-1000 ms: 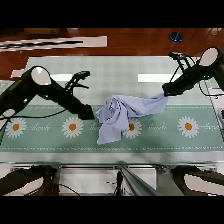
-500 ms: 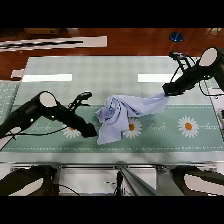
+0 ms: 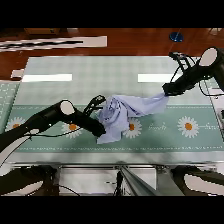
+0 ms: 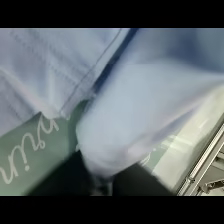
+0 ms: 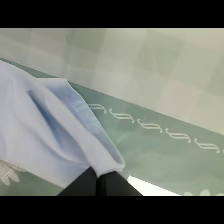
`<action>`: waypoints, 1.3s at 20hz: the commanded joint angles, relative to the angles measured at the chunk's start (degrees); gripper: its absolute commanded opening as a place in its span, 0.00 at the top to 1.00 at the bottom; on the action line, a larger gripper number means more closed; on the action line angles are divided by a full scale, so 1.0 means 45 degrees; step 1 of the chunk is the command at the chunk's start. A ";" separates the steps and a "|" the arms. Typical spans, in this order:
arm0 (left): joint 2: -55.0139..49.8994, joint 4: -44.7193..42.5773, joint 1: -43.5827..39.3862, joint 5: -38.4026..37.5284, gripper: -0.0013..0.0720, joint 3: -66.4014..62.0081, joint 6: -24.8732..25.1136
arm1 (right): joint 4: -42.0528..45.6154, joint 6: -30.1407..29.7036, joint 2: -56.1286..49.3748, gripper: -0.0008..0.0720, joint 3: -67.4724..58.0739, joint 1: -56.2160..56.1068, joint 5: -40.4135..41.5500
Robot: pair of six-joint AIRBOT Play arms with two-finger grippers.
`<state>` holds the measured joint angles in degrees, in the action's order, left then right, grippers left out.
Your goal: Fold the shirts.
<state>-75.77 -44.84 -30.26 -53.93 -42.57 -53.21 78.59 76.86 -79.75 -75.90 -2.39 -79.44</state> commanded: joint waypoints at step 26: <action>1.0190 -0.4721 0.5265 -0.5809 0.95 -1.1094 -0.4454 | 0.3784 0.1972 0.9029 0.96 -0.6688 -0.0010 -0.4099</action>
<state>-31.77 -73.19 -6.79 -76.27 -92.25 -71.44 101.86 84.29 -40.16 -105.47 -2.39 -88.97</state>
